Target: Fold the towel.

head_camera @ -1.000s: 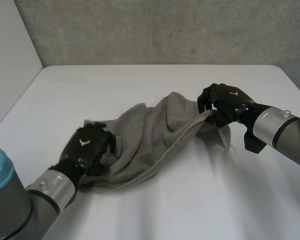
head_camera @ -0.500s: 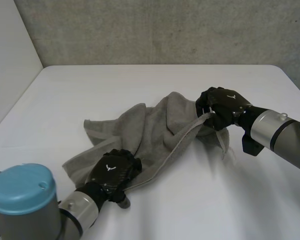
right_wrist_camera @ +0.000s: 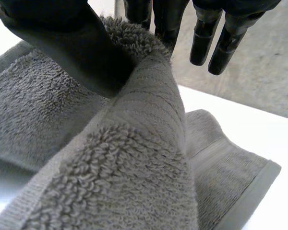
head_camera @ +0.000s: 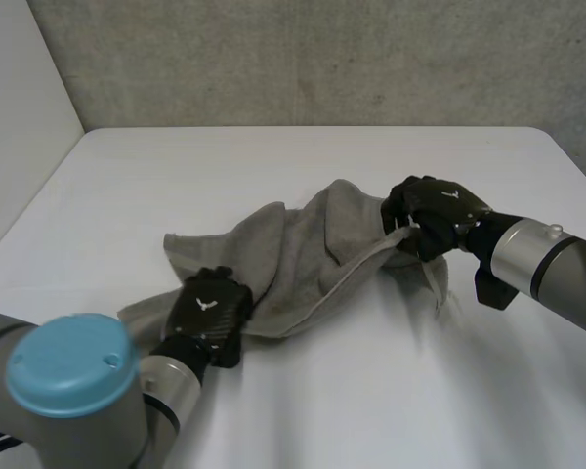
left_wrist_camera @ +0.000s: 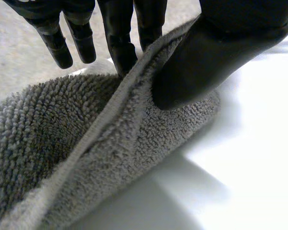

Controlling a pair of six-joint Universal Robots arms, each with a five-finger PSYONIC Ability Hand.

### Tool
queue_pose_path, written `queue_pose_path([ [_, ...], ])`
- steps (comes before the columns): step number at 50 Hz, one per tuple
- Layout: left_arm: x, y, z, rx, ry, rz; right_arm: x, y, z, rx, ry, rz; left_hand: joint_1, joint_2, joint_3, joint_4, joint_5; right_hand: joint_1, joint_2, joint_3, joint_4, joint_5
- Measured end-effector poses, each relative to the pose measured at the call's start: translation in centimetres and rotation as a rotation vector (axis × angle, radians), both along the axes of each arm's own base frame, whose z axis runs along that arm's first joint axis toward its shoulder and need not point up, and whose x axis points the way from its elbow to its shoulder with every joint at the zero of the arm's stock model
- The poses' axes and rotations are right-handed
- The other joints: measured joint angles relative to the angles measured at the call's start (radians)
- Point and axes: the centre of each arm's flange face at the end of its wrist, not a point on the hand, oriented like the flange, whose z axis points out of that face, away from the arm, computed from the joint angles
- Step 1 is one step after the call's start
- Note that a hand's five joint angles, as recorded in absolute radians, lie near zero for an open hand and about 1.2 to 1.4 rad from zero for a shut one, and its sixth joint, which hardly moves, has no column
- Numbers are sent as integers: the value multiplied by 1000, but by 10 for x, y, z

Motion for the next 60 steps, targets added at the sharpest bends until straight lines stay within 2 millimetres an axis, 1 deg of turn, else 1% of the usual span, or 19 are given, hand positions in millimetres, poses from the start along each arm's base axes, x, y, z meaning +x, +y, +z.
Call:
queue_pose_path([
  [7,11,-10,14,-11,0,39,-1,25,-8,-2,188,130,0,0,0,0,0,0,0,0,0,0],
  [11,15,-28,24,-19,10,58,-2,31,-18,-6,333,204,0,0,0,0,0,0,0,0,0,0],
  [15,12,-51,36,-50,38,56,-2,23,-24,-15,441,214,0,0,0,0,0,0,0,0,0,0],
  [20,0,-85,53,-102,64,35,7,-5,-14,-116,536,166,0,15,0,0,0,0,4,0,0,0],
  [23,-9,-109,70,-161,71,23,16,-30,10,-248,561,101,0,25,0,0,0,0,10,0,0,1],
  [26,-19,-132,102,-276,90,16,28,-56,55,-459,525,-8,0,35,0,0,0,0,10,0,0,2],
  [28,-24,-142,123,-358,113,16,35,-65,82,-582,469,-72,0,38,0,0,0,0,10,0,0,2],
  [30,-29,-151,158,-496,162,19,42,-71,123,-753,357,-160,0,40,0,0,0,0,10,0,0,2],
  [31,-29,-152,169,-536,179,20,42,-71,137,-803,318,-185,0,40,0,0,0,0,10,0,0,2],
  [33,-28,-151,210,-697,249,29,40,-64,177,-941,196,-249,0,41,0,0,0,0,10,0,0,4],
  [34,-26,-148,228,-767,281,33,38,-60,190,-983,155,-266,0,41,0,0,0,0,10,0,0,6],
  [37,-20,-139,262,-908,344,36,30,-52,207,-1033,95,-282,0,42,0,0,0,0,16,0,0,7],
  [39,-17,-134,269,-952,358,28,26,-49,203,-1023,93,-272,0,42,0,0,0,0,17,0,0,7],
  [42,-15,-132,262,-959,343,0,23,-46,186,-970,120,-242,0,42,0,0,0,0,19,0,0,7],
  [46,-11,-136,216,-859,260,-49,19,-41,142,-842,200,-187,0,43,0,0,0,0,19,0,0,8],
  [54,-3,-123,92,-575,28,-121,7,-17,41,-578,337,-94,0,43,0,0,0,0,19,0,0,8],
  [55,-2,-122,83,-556,10,-125,5,-15,35,-564,342,-90,0,43,0,0,0,0,19,0,0,8],
  [57,1,-113,46,-471,-63,-144,-2,-9,11,-508,360,-79,0,43,0,0,0,0,19,0,0,8],
  [60,5,-105,14,-392,-125,-157,-12,-4,-10,-458,371,-75,0,44,0,0,0,0,19,0,0,8],
])
